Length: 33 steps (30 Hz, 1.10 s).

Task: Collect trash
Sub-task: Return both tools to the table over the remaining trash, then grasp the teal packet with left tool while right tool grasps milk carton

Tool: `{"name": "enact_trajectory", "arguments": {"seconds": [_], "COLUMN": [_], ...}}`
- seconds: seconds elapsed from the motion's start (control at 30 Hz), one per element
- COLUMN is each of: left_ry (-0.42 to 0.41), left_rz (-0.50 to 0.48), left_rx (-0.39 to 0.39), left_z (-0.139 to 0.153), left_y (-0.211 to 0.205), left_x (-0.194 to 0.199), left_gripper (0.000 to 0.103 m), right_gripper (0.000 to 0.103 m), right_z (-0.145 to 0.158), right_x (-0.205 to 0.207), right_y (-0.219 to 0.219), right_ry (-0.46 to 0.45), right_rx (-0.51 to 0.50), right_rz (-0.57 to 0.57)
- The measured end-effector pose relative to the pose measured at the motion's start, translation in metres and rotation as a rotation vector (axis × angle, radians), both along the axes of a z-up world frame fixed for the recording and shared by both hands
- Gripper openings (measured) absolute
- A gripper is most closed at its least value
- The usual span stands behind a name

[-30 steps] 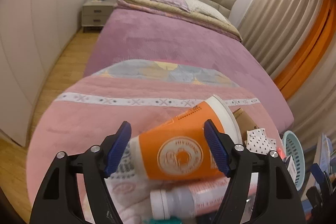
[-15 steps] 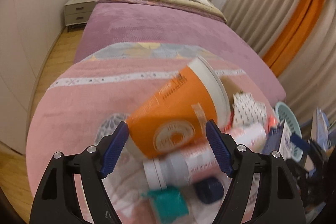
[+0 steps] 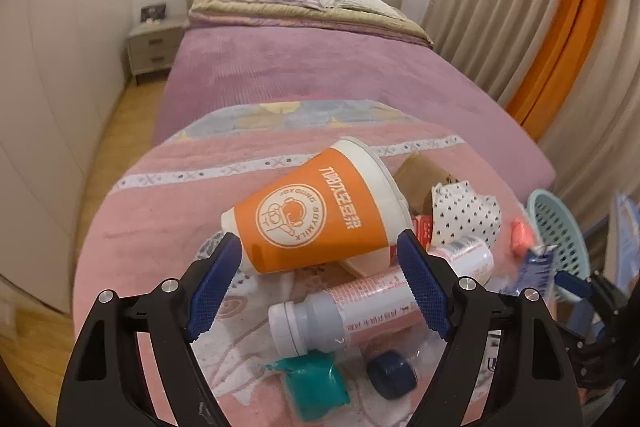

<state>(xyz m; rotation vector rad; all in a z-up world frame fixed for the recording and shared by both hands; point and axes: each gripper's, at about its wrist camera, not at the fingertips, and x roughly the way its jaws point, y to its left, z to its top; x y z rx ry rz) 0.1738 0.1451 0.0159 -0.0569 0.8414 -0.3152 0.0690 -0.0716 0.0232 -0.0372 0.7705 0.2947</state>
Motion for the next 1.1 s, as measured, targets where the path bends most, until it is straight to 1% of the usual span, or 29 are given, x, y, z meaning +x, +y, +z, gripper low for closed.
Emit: {"name": "enact_trajectory", "arguments": {"seconds": [0.07,0.13,0.2,0.3,0.4,0.47,0.53,0.57,0.6,0.7,0.8,0.87,0.93,1.07,1.1], "left_ry": [-0.021,-0.031,-0.040,-0.035,-0.041,-0.060,-0.072,-0.073,-0.074,-0.070,-0.053,-0.032,-0.022,-0.008,-0.012], "left_rz": [-0.042,-0.073,-0.092,-0.103,-0.111,-0.124,-0.129,-0.128,-0.125,-0.107,-0.077,-0.043,-0.013,0.071,0.095], "left_rx": [0.007,0.013,0.044,0.063,0.041,0.027,0.022,0.016,0.004,-0.026,-0.030,-0.037,-0.049,-0.065,-0.046], "left_z": [0.000,0.002,-0.001,-0.005,-0.005,-0.003,-0.003,-0.003,-0.003,-0.005,-0.011,-0.016,-0.017,-0.023,-0.025], "left_y": [-0.010,-0.019,-0.031,-0.039,-0.042,-0.043,-0.044,-0.044,-0.043,-0.037,-0.028,-0.019,-0.010,0.010,0.013], "left_x": [-0.010,-0.019,-0.027,-0.032,-0.046,-0.059,-0.072,-0.075,-0.079,-0.086,-0.091,-0.091,-0.092,-0.096,-0.099], "left_gripper": [0.078,0.078,0.078,0.078,0.078,0.078,0.078,0.078,0.078,0.078,0.077,0.076,0.076,0.076,0.076], "right_gripper": [0.069,0.069,0.069,0.069,0.069,0.072,0.081,0.081,0.081,0.081,0.081,0.081,0.081,0.081,0.081], "right_z": [-0.012,-0.021,-0.028,-0.029,-0.025,-0.020,-0.015,-0.012,-0.011,-0.007,-0.012,-0.016,-0.018,-0.017,-0.018], "right_x": [-0.002,-0.006,-0.012,-0.019,-0.021,-0.021,-0.017,-0.011,-0.007,0.016,0.040,0.045,0.042,0.013,0.008], "right_y": [-0.005,-0.013,-0.023,-0.035,-0.044,-0.049,-0.051,-0.052,-0.053,-0.057,-0.058,-0.050,-0.044,-0.036,-0.034], "right_ry": [0.047,0.077,0.097,0.103,0.103,0.087,0.060,0.053,0.051,0.065,0.132,0.171,0.192,0.197,0.199], "right_rx": [-0.007,0.025,0.054,0.069,0.105,0.127,0.135,0.144,0.158,0.249,0.313,0.311,0.290,0.255,0.249], "right_rz": [0.005,0.016,0.017,0.001,-0.012,-0.021,-0.042,-0.048,-0.047,-0.034,0.016,0.056,0.087,0.142,0.150]}}
